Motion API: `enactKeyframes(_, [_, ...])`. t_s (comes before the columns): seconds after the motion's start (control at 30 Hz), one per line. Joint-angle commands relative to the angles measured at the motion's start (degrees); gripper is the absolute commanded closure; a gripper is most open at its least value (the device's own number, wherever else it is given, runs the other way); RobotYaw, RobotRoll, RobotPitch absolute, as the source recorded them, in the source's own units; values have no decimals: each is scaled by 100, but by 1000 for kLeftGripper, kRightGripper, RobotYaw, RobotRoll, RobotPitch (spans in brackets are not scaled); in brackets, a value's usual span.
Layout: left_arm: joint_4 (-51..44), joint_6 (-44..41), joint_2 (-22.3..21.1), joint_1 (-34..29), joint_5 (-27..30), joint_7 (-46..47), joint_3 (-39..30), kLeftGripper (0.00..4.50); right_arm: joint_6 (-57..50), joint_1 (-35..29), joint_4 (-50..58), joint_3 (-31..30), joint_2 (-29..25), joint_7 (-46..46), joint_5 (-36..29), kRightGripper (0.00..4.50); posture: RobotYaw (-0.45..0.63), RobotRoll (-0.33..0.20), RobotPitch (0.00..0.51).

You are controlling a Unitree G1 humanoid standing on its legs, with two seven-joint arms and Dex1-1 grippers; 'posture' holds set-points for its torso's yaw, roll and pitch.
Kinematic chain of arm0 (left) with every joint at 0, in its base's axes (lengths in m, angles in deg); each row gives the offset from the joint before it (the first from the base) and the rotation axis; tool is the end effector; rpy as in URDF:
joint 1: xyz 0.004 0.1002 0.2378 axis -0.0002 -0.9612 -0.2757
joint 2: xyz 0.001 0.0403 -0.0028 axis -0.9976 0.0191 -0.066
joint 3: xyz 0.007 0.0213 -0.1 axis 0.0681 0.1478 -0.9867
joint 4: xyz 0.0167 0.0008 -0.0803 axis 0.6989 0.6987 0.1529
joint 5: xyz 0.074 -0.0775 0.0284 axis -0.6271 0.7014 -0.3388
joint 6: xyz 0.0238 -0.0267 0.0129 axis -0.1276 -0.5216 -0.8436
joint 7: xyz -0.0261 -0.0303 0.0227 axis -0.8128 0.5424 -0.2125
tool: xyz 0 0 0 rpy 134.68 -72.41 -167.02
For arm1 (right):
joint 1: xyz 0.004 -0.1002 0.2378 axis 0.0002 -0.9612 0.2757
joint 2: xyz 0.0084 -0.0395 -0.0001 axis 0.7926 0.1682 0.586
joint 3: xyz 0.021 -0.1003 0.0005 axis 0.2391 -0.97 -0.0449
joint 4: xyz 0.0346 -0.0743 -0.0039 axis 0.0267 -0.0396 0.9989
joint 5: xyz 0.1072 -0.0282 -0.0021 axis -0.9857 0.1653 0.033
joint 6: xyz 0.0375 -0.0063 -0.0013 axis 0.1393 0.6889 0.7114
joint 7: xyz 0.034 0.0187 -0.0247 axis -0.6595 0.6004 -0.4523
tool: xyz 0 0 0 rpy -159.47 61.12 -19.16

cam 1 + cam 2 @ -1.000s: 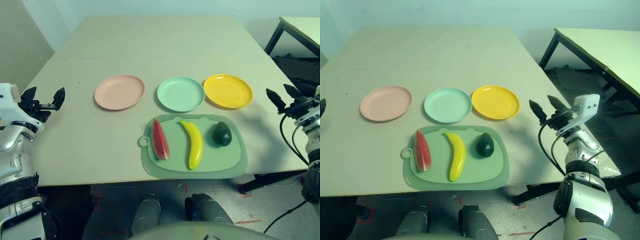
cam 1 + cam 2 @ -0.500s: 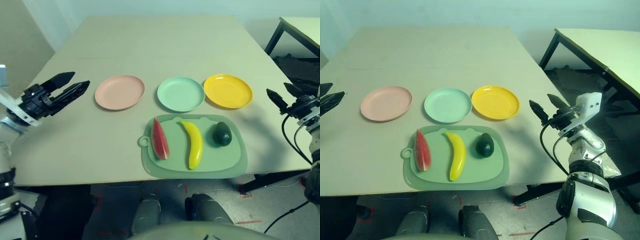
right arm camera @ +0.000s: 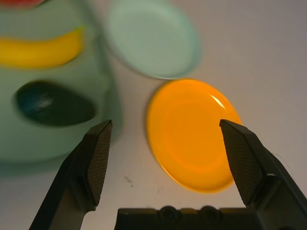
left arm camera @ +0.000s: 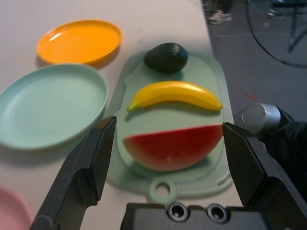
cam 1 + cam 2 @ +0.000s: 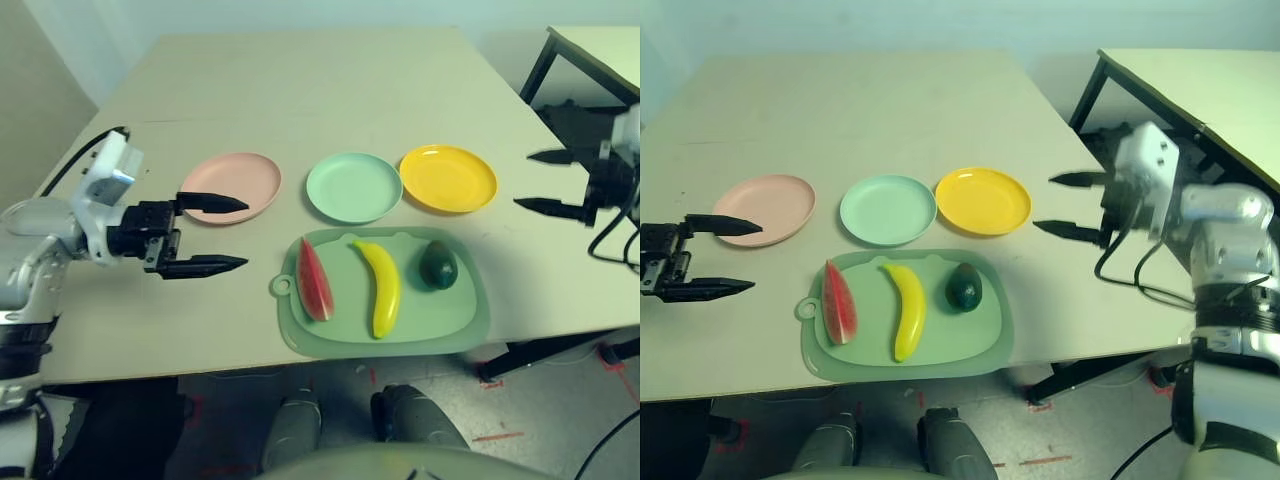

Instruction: Place the fruits into color-matched plates.

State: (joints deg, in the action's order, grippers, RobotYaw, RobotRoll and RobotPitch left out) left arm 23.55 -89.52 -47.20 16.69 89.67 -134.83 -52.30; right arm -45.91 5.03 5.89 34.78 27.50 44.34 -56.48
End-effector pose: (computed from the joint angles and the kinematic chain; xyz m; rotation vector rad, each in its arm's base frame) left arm 0.2507 0.3037 0.2257 0.3942 0.0843 -1.4036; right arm 0.2897 -0.2948 0.2755 -0.9233 0.1451 1.1937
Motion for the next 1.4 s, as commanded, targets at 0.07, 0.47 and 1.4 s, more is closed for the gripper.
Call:
enactKeyframes(0.07, [144,110,84,222,-175,-61,150,52,1354,271,280,-1012,-36,436,752,25,-69,0,111])
enactKeyframes(0.47, [-104,-57,30,-13,-128,121,-57,52,3435,820,905,-3022,-123,620,242,25,-27,0,125])
enactKeyframes(1.4, [-628,-382,-57,-28,12,190,-67,52,3313,544,232,-3210,828,371,1540,25,11,0,128])
